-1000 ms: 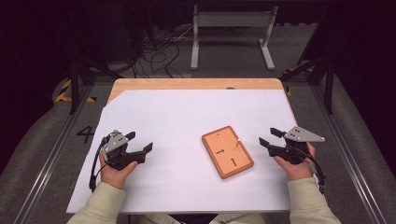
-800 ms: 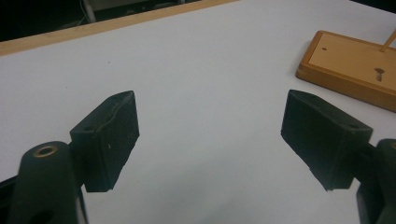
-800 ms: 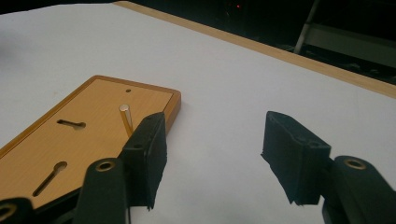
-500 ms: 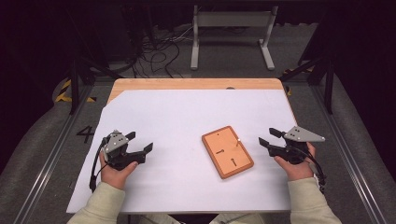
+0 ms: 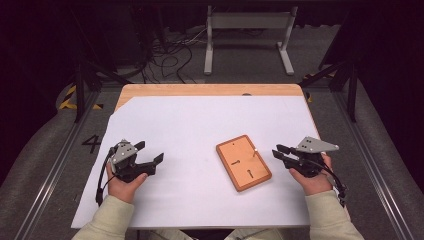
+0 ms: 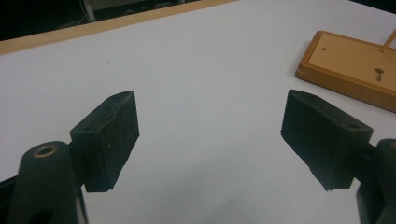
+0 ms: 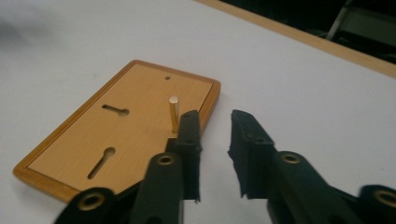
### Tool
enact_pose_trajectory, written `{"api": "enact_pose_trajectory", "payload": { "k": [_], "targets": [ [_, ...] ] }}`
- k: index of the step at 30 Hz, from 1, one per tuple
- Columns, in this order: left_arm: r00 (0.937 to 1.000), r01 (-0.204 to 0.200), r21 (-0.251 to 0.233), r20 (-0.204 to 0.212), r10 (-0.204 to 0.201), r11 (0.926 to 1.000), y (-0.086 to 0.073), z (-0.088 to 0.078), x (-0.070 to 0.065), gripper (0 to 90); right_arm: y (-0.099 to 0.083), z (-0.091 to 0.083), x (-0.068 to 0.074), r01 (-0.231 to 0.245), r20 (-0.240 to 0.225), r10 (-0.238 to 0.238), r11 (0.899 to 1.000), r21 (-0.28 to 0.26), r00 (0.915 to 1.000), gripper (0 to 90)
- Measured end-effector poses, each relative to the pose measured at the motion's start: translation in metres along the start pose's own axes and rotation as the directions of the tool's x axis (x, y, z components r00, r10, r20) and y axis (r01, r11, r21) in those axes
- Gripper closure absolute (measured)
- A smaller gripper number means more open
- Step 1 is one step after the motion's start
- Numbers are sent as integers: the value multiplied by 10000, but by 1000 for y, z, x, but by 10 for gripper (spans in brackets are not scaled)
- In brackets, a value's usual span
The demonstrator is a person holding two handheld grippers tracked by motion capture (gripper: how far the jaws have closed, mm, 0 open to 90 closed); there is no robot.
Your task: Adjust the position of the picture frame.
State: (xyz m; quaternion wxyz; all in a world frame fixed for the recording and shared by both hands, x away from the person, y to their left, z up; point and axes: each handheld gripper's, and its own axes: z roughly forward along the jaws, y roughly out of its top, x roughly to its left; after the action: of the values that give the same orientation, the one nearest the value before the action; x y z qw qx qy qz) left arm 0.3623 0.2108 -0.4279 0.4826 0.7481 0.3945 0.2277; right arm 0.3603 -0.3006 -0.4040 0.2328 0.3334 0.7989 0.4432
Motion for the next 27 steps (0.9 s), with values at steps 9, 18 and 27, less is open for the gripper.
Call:
{"api": "enact_pose_trajectory", "payload": {
  "k": [9,18,27],
  "targets": [
    [10000,23,28,-8,-23,10000,0,0,0,195,-2,11,2,-152,-263,191,9896,1429,9995,900],
    [10000,41,64,-6,-41,10000,0,1,0,195,-8,26,2,-375,-461,545,9494,3118,9975,877],
    [10000,43,153,-31,-43,9999,0,1,1,195,-12,34,4,-238,-677,553,9169,3984,9962,900]
  ]
}}
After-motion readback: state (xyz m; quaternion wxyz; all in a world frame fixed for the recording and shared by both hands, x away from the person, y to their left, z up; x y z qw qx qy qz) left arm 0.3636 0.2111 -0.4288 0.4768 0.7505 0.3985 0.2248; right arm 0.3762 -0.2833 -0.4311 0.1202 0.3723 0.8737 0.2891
